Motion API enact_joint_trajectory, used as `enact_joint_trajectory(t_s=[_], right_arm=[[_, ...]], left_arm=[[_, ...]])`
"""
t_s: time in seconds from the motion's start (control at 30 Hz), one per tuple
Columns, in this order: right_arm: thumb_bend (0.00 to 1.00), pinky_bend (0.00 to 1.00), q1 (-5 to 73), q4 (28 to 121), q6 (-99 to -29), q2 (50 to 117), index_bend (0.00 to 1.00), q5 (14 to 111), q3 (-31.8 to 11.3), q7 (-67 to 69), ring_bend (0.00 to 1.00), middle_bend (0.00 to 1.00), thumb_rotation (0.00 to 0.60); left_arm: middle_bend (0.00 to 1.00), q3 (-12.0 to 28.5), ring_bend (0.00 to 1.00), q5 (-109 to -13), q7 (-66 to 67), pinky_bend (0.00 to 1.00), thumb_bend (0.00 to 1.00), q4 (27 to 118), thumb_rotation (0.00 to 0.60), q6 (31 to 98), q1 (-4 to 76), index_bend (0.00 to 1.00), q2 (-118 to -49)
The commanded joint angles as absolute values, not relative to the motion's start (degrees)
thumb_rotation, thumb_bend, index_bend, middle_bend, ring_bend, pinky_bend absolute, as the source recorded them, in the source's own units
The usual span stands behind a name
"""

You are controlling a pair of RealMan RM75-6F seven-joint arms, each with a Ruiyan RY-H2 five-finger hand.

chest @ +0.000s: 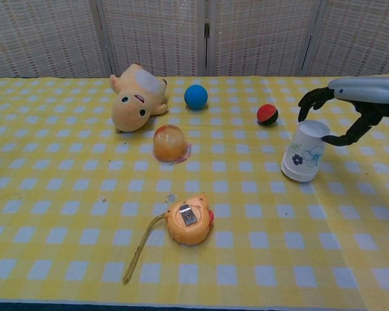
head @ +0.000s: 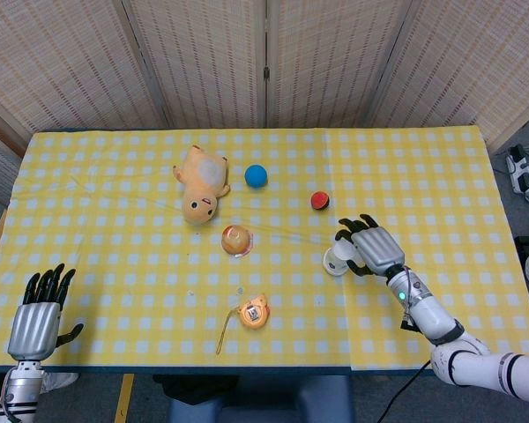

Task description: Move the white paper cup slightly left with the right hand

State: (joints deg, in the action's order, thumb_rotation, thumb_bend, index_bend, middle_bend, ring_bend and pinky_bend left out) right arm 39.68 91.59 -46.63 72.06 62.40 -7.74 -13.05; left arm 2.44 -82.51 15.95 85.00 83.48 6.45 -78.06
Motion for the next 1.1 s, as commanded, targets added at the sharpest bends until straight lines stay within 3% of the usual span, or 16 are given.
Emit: enact_joint_trajectory(t_s=[0.03, 0.83, 1.1], right_arm=[[0.46, 0.05, 39.33, 93.13, -47.79, 70.77, 0.34, 63.19, -7.83, -12.85, 0.15, 0.14, 0.6], [0.48, 0.05, 35.98, 106.14, -57.42, 60.92, 0.35, 72.15, -9.04, -11.6, 0.15, 0.15, 0.6], [0.48, 0.05, 39.5, 104.43, -52.7, 64.86, 0.35, 70.03, -9.06, -13.94, 0.15, 0.15, 0.6]], left_arm=[[0.02, 2.44, 0.01, -82.48, 15.92, 0.0, 0.21, 85.03, 0.6, 83.34, 6.52, 0.06, -78.07], [0.02, 2.49, 0.01, -82.6, 15.05, 0.0, 0.21, 85.32, 0.6, 83.33, 6.6, 0.06, -77.7], [0.02, 2.42, 0.01, -82.6, 14.87, 0.0, 0.21, 85.24, 0.6, 83.32, 6.56, 0.06, -77.74]])
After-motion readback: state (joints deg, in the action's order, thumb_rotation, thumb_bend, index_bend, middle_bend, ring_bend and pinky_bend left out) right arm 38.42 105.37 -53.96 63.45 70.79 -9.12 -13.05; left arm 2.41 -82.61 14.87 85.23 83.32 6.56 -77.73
